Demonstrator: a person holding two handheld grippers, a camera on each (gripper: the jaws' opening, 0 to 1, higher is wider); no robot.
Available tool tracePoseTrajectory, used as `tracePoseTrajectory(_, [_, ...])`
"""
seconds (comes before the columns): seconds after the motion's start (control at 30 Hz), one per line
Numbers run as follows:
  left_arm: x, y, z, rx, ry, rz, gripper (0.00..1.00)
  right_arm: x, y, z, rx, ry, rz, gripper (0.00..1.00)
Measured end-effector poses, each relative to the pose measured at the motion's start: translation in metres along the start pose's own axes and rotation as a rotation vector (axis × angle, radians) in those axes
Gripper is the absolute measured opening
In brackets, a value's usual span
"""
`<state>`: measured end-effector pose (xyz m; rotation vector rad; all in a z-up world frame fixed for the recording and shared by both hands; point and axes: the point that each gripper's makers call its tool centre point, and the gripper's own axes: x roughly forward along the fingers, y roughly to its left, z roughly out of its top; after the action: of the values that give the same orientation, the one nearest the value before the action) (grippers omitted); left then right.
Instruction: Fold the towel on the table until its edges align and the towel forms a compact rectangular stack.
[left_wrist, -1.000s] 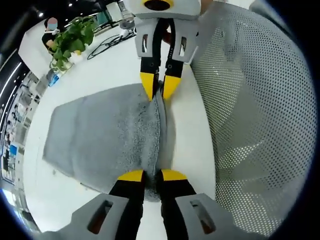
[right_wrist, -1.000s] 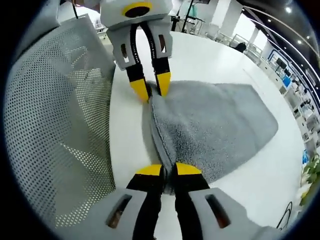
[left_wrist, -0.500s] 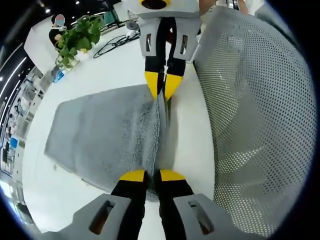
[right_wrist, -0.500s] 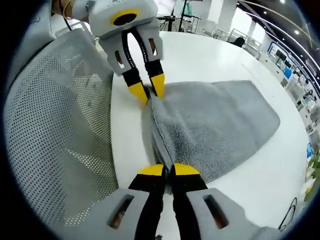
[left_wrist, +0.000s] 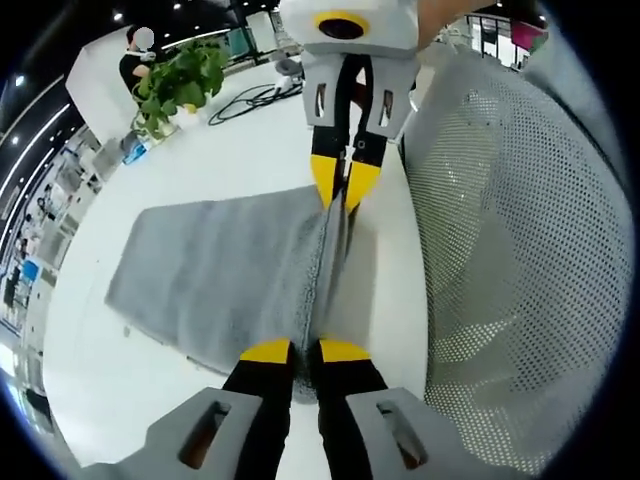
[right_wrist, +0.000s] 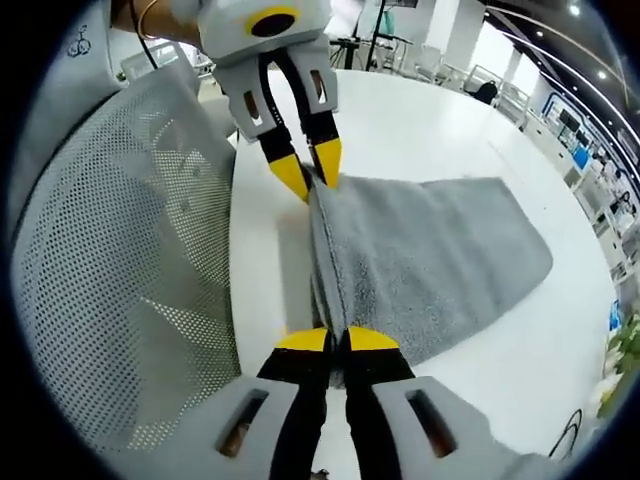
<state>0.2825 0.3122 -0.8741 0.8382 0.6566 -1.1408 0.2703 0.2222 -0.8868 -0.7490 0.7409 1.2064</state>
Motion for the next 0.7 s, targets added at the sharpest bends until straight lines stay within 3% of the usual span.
tracePoseTrajectory(0.43, [-0.025, 0.021, 0.022, 0.019, -0.034, 0.045, 0.07, -0.028, -0.018, 0.021, -0.071, 0.000, 0.002, 0.02])
tracePoseTrajectory(0.7, [-0.039, 0.056, 0.037, 0.021, -0.073, 0.093, 0.08, -0.043, -0.045, 0.038, -0.064, -0.030, -0.009, 0.02])
